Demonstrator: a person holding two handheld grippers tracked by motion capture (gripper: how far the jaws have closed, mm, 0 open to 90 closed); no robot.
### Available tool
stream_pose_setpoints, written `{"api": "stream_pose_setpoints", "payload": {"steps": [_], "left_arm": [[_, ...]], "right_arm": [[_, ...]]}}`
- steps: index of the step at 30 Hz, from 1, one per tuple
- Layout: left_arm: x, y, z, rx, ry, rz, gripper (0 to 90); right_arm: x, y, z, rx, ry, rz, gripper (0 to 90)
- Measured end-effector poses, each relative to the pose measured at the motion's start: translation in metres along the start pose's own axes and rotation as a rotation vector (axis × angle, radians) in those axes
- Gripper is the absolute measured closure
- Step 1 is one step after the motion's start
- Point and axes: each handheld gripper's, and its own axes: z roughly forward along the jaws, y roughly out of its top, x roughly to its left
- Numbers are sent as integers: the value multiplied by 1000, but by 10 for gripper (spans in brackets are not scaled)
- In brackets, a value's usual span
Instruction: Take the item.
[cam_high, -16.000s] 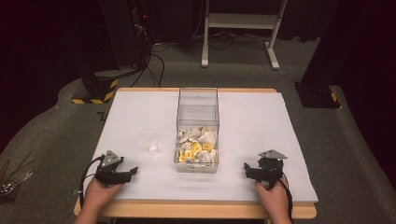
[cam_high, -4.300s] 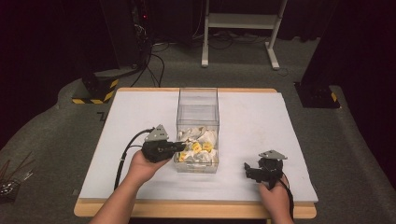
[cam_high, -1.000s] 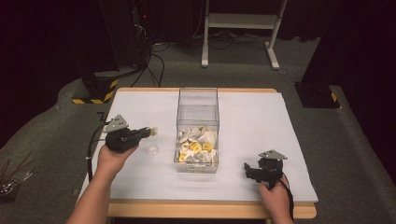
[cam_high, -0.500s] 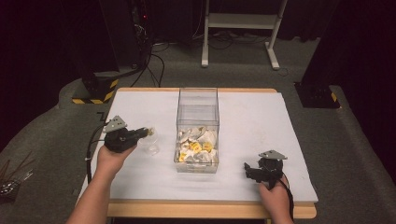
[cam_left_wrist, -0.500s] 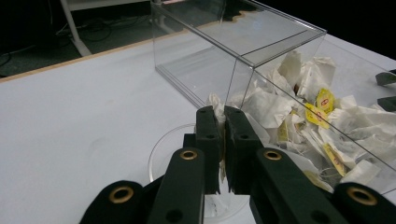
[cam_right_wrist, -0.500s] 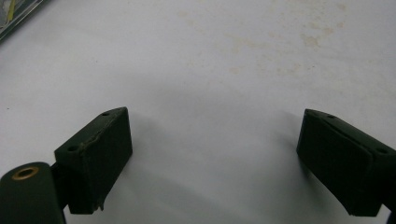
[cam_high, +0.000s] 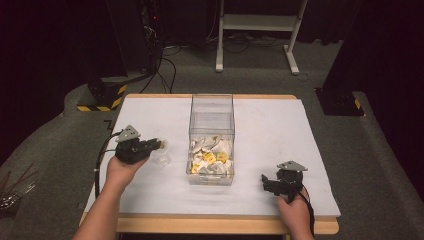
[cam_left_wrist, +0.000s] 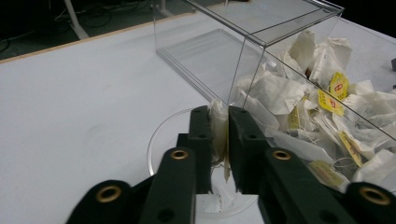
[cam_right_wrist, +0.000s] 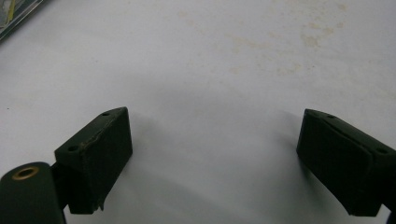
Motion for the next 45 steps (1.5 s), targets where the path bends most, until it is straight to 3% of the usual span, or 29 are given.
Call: {"api": "stream_pose_setpoints", "payload": {"steps": [5, 27, 37, 45], "left_arm": [[0, 0, -2, -6, 14, 3, 657], [0, 0, -15, -17, 48, -1, 381], [7, -15, -25, -24, 47, -38, 356], [11, -29, -35, -24, 51, -42, 355]], "right_arm": [[0, 0, 0, 0, 0, 0, 104], [0, 0, 0, 0, -1, 0, 104], [0, 0, 0, 0, -1, -1, 105], [0, 0, 0, -1, -1, -1, 106]]}}
